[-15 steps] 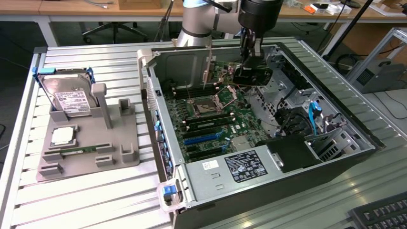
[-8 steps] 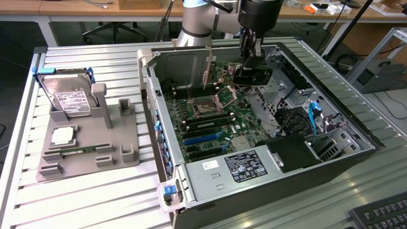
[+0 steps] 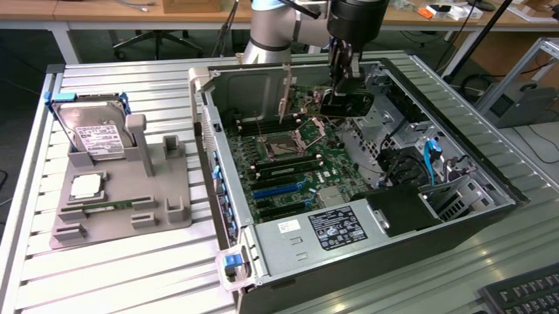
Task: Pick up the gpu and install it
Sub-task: 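Insert the gpu into the slot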
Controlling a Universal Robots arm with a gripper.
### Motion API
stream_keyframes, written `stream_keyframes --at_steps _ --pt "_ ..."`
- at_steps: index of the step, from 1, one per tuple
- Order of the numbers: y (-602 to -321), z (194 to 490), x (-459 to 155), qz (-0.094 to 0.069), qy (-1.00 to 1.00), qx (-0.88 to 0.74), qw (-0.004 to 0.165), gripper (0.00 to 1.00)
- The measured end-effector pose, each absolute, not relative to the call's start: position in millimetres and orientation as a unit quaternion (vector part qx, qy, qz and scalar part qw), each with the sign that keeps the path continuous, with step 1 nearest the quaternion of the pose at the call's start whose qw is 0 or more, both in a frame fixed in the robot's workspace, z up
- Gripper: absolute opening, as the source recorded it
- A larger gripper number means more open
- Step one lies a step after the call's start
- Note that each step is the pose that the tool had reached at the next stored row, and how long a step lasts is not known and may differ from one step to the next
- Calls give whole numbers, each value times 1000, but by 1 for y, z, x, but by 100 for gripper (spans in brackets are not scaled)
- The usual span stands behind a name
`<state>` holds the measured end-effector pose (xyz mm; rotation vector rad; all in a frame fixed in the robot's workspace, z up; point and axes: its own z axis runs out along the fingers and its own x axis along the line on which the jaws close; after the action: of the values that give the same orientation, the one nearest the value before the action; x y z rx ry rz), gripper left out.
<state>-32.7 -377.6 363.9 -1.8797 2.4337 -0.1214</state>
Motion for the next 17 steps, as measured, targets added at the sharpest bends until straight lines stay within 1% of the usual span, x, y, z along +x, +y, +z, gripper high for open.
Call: stream_keyframes --at_steps 17 --pt "-378 363 -33 -42 773 -632 30 27"
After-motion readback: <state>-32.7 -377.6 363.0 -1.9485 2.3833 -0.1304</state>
